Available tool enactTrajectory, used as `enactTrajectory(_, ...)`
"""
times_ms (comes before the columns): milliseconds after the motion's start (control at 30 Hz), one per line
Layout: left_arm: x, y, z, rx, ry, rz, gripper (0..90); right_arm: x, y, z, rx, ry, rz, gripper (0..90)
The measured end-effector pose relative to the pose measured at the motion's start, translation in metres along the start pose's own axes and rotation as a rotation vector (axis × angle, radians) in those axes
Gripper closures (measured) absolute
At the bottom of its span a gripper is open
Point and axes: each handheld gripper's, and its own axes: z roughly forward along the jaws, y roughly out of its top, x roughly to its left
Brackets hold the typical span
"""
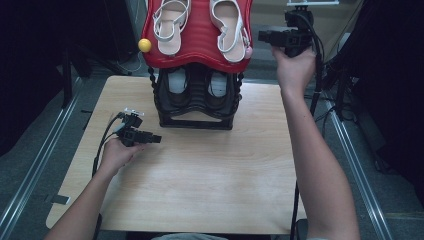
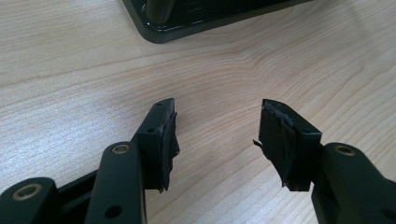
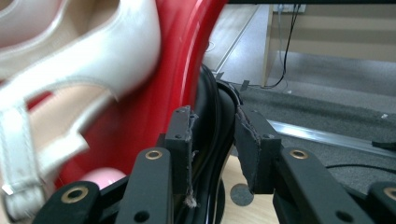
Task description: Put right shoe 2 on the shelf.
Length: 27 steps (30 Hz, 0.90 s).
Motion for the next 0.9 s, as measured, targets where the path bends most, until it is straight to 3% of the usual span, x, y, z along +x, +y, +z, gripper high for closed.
enactTrajectory(600,0.000,0.000,-0.001,-0.008,0.003,-0.010,46.5,-0.017,-0.059,0.011,0.043,0.021,0.021,66.3)
enactTrajectory(733,0.002,0.001,-0.001,-0.016,-0.016,-0.045,44.9,-0.021,-0.074,0.016,0.055,0.025,0.046,63.9)
enactTrajectory(900,0.002,0.001,-0.001,-0.015,-0.009,-0.036,45.0,-0.025,-0.090,0.020,0.068,0.042,0.070,55.1)
